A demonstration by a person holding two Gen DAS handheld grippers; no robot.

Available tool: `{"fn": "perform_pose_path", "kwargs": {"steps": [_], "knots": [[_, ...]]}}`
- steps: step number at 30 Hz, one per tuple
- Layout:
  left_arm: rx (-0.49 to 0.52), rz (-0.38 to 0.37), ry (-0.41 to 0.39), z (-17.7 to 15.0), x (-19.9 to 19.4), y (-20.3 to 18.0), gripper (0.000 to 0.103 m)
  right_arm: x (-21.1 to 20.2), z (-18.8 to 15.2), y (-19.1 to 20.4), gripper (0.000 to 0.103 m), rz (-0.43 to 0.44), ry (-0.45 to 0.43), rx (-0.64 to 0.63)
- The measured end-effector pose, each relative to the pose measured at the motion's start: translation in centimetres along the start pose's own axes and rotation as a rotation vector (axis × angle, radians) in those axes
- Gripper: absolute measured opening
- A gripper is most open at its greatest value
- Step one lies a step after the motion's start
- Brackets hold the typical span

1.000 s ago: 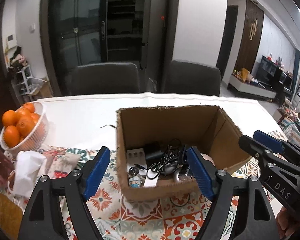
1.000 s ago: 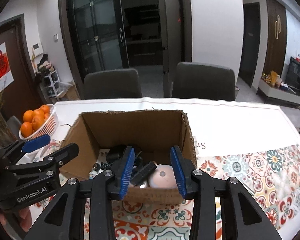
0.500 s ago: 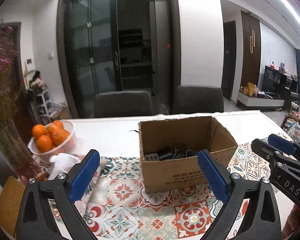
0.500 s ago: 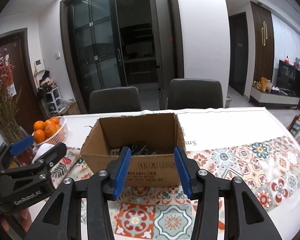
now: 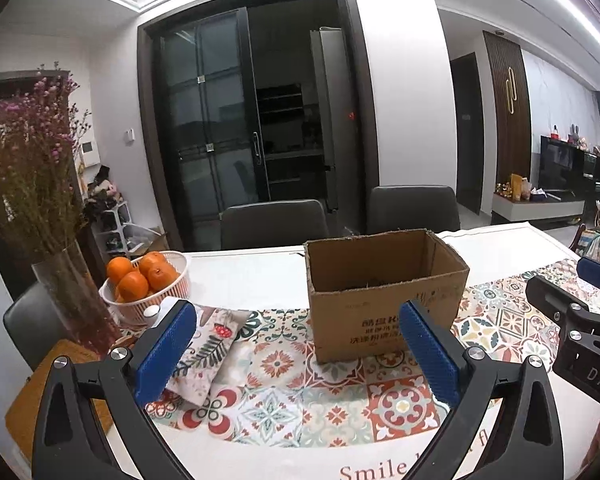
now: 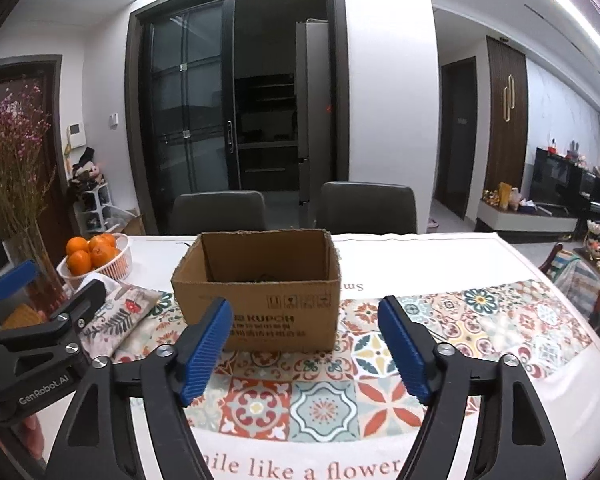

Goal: Organize rigid objects

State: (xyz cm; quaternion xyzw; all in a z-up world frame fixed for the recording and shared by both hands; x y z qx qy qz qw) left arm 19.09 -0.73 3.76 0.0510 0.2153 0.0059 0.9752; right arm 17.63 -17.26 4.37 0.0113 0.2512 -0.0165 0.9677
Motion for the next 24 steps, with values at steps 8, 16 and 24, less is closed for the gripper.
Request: {"fn": "perform_pose_path", "kwargs": {"steps": [8, 16, 24], "knots": [[-0.003, -0.006, 0.017, -1.7, -1.9, 0.0, 0.103, -1.8, -1.7, 0.0, 0.083, 0.000, -0.004, 0.001], [-0.013, 0.009, 0.011, -2.4, -3.0, 0.4, 0.103, -2.5, -2.5, 0.2, 0.084, -0.008, -0.014, 0.004], [-0.021, 0.012, 0.009, -2.7, -3.7, 0.9, 0.103, -3.2, -2.8, 0.8, 0.084, 0.004, -0.019, -0.001]]}}
Point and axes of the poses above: each gripper's, at about its wrist camera, not at the fingertips, and x roughly the way its jaws point, y to its left, z to its top, the point moved 6 cm from there along x, roughly the way its jaws point, and after that the axes turned 2 degrees about y, right-handed, at the moved point
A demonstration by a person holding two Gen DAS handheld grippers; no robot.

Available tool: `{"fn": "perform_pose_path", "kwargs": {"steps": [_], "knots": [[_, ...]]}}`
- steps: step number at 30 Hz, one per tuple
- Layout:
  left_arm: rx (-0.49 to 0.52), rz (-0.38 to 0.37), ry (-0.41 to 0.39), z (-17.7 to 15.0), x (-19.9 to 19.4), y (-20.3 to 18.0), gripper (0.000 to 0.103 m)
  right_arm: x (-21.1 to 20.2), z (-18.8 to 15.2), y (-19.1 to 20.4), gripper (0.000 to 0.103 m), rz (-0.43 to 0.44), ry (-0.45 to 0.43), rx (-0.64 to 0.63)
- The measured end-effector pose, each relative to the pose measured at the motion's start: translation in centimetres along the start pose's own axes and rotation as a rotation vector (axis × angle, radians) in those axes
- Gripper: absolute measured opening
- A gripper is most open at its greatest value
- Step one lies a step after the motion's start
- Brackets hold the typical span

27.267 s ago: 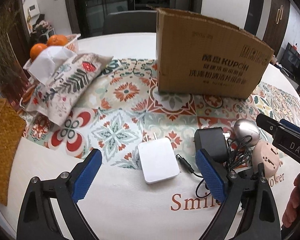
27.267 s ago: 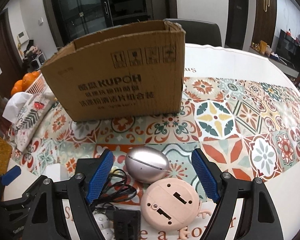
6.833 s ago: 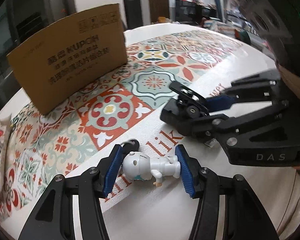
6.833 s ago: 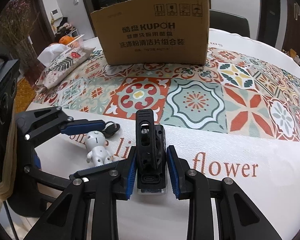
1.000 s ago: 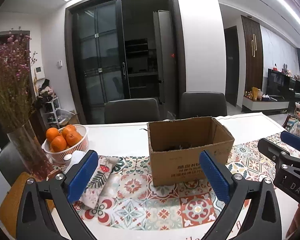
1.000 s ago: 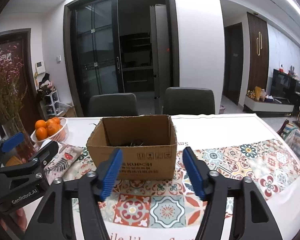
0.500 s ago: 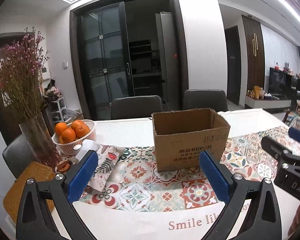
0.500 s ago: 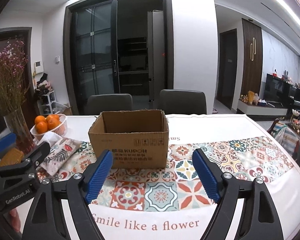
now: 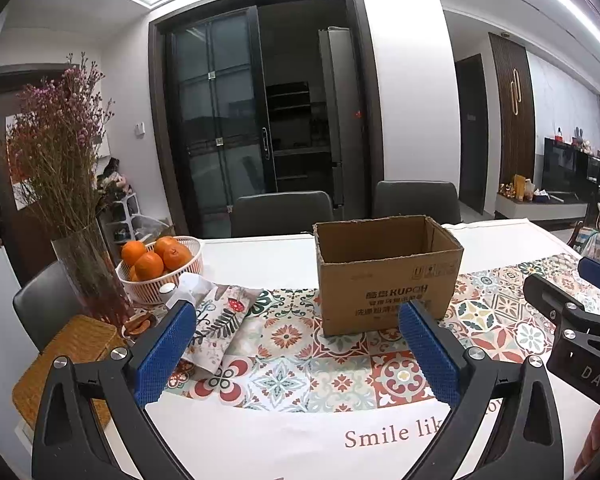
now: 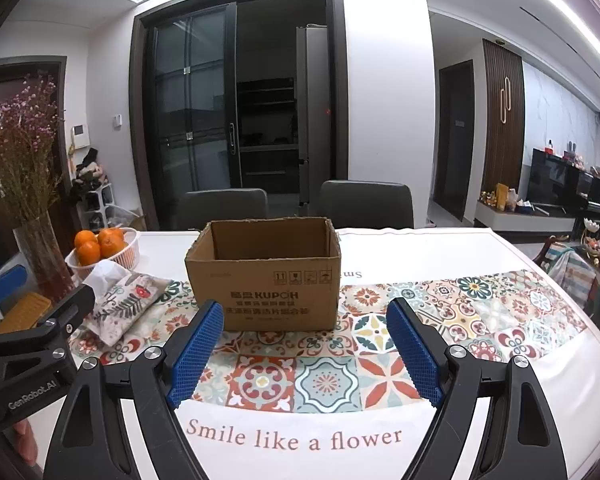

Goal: Organize rigid objects

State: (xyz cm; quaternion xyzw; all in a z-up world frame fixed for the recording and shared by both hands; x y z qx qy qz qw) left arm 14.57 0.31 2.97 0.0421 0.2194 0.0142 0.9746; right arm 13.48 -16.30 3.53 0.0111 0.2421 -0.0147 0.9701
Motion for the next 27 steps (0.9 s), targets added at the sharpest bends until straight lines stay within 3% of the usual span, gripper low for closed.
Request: {"fn": "perform_pose_path", "kwargs": {"steps": [27], "knots": [[-0.003, 0.002, 0.005, -0.50, -0.29, 0.19, 0.103, -0.95, -0.02, 0.17, 0.084, 0.003, -0.010, -0.006]]}}
Point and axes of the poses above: each gripper's, at about its wrist camera, not at the fingertips, and x roughly the way its jaws point, y to its left, z to its top, the point moved 6 cm from there along x, roughly the way its jaws point, and after that the axes turned 2 degrees about y, right-handed, at the moved point
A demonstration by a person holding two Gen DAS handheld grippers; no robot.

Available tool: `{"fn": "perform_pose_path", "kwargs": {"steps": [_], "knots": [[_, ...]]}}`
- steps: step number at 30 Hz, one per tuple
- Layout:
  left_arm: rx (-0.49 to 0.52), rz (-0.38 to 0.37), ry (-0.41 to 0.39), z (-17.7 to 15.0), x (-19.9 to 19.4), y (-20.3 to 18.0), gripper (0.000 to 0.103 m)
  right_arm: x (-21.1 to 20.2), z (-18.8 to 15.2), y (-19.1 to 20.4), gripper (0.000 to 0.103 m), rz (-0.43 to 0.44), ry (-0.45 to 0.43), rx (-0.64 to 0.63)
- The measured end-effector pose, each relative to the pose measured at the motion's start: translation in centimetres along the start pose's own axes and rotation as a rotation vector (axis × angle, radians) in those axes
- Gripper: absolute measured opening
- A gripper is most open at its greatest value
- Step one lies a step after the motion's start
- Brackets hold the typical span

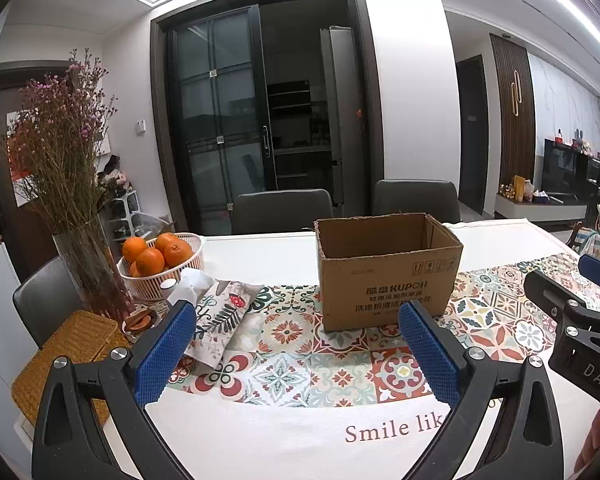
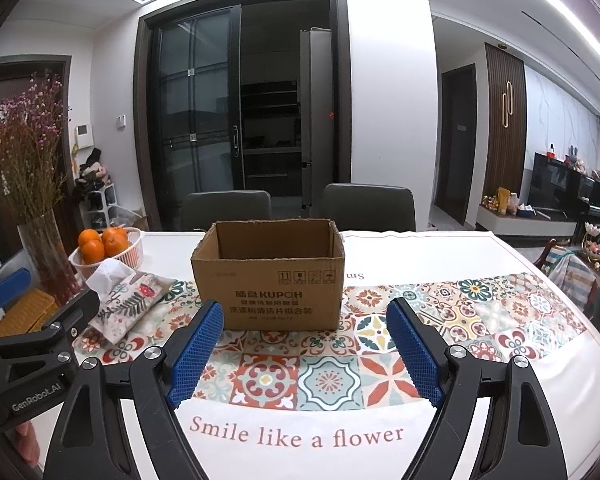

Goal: Organize rigid objects

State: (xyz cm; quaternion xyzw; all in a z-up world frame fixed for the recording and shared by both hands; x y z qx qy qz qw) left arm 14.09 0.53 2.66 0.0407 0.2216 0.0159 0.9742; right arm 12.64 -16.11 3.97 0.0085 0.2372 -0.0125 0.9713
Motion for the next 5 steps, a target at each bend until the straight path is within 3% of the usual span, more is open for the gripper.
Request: {"fn": "perform_pose_path", "kwargs": {"steps": [5], "knots": [[0.000, 0.005, 0.000, -0.03, -0.05, 0.14, 0.103, 0.09, -0.01, 0.07, 0.084, 0.000, 0.004, -0.002]]}}
Point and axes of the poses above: each gripper's, at about its wrist camera, not at the fingertips, and x roughly the way its jaws point, y to its left, z to its top, the point moved 6 cm from there along x, roughly the way its jaws point, and after that the axes turned 2 degrees about y, right-handed, at the moved point
